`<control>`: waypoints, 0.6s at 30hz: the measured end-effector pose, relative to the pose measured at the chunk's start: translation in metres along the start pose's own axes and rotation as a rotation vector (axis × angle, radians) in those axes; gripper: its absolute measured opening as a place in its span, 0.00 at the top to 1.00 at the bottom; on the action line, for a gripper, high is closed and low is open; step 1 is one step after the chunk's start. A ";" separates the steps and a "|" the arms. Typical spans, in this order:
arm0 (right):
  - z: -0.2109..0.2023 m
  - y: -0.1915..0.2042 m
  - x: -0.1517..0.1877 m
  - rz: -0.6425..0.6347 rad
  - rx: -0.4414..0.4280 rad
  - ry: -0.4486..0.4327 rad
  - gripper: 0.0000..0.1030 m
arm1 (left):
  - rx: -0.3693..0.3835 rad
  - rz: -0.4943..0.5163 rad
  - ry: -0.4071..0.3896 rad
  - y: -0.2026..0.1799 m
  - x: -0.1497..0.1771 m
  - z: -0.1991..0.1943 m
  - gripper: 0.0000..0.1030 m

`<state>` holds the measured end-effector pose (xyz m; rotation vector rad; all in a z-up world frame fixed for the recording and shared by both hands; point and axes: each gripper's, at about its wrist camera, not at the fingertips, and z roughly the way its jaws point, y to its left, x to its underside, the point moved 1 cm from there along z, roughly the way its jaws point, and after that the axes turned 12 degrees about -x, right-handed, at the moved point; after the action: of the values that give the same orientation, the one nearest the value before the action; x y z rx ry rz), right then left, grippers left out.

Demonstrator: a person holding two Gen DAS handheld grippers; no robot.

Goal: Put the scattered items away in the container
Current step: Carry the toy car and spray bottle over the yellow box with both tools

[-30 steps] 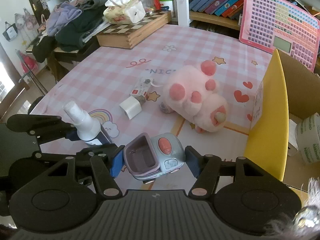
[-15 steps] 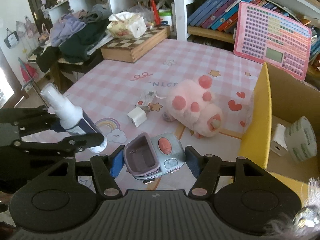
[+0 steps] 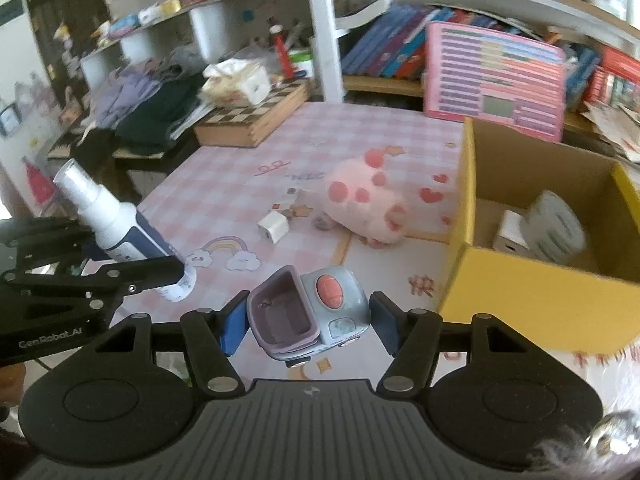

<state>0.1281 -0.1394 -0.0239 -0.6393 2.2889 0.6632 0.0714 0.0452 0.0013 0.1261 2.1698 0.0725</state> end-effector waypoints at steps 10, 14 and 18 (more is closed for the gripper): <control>-0.034 -0.002 0.032 0.075 0.086 -0.039 0.41 | 0.109 0.065 -0.026 -0.030 0.004 -0.013 0.69; -0.047 -0.007 0.039 0.088 0.117 -0.049 0.41 | 0.146 0.081 -0.039 -0.041 0.002 -0.014 0.69; -0.058 -0.016 0.046 0.111 0.150 -0.055 0.41 | 0.183 0.098 -0.048 -0.056 -0.001 -0.012 0.69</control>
<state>0.0804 -0.1985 -0.0232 -0.4210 2.3097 0.5466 0.0586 -0.0101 0.0029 0.3358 2.1189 -0.0727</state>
